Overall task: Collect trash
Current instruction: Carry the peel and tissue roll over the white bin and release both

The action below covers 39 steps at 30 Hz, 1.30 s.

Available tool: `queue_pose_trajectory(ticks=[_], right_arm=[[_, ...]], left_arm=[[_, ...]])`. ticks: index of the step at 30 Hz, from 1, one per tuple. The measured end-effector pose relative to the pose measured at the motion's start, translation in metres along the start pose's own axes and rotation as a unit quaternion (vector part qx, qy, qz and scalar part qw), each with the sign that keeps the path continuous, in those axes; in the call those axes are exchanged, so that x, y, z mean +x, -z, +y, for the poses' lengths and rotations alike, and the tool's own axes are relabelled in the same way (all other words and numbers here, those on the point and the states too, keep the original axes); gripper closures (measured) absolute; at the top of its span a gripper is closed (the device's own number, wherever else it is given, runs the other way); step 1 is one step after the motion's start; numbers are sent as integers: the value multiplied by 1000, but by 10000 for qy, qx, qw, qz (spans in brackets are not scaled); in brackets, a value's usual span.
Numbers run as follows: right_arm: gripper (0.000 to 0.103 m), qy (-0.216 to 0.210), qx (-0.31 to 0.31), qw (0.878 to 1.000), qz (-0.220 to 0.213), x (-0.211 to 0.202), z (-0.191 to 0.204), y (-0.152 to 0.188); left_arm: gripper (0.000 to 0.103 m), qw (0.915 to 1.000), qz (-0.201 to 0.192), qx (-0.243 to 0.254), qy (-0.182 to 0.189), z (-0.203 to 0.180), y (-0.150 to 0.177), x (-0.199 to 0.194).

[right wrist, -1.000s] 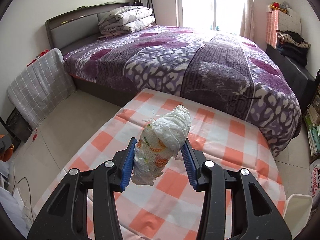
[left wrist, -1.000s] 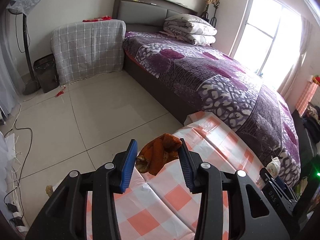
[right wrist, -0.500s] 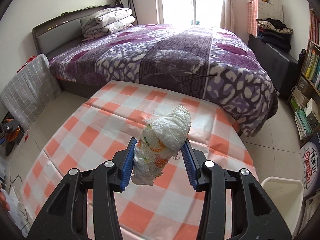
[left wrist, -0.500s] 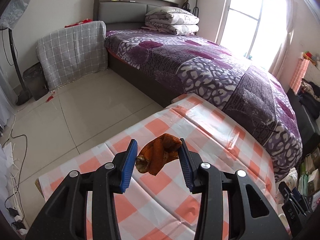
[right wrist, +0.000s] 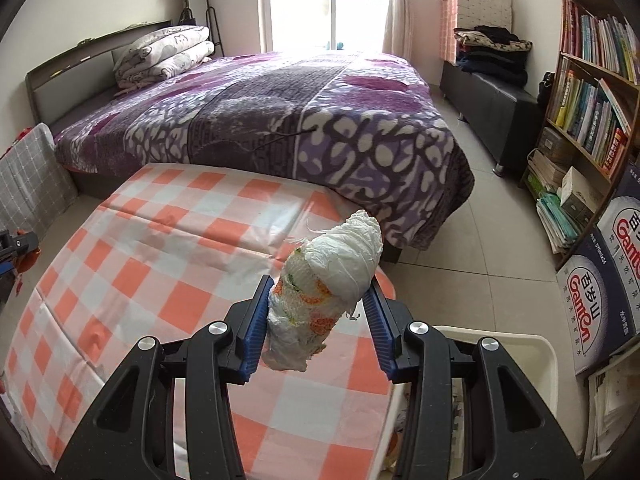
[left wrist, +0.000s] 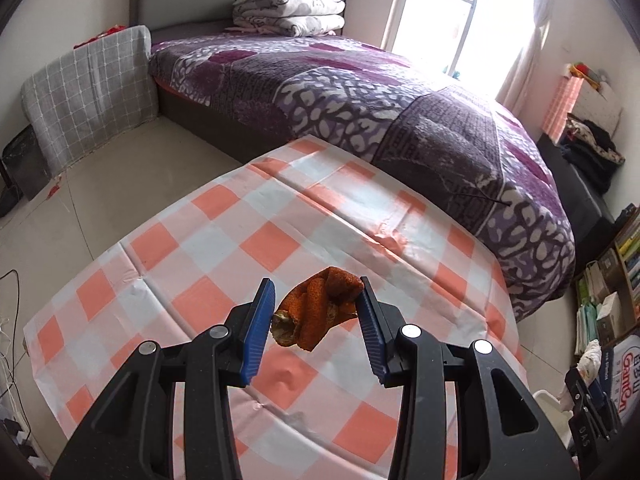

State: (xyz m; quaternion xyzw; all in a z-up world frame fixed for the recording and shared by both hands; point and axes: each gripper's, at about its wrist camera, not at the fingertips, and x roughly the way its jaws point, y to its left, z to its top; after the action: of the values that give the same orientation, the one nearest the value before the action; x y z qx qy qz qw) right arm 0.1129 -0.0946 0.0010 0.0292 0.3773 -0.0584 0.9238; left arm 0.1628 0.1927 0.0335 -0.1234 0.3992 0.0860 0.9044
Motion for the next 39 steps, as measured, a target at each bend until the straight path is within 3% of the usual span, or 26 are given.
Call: queue_pose_trajectory(ticks=[11, 20, 23, 28, 33, 36, 39], right_arm=[[60, 310, 743, 9968, 4, -7, -88, 1], [59, 535, 1362, 9885, 385, -5, -148, 14], [54, 641, 1570, 9845, 459, -7, -168, 19], [35, 810, 1937, 9770, 385, -19, -201, 25], [29, 944, 2377, 9662, 314, -31, -240, 34], [27, 1024, 2576, 9604, 266, -39, -259, 40], [22, 1120, 2731, 9553, 160, -49, -274, 44]], left_arm=[[61, 9959, -57, 769, 478, -99, 26, -12], [61, 9856, 111, 1369, 990, -180, 64, -21], [61, 9790, 200, 1642, 1194, -208, 82, -24], [61, 9647, 363, 2129, 1506, -253, 116, -28], [61, 9497, 591, 2467, 1837, -290, 147, -33], [59, 9388, 735, 2662, 2059, -309, 164, -36], [58, 9218, 894, 2895, 2417, -325, 181, -41]])
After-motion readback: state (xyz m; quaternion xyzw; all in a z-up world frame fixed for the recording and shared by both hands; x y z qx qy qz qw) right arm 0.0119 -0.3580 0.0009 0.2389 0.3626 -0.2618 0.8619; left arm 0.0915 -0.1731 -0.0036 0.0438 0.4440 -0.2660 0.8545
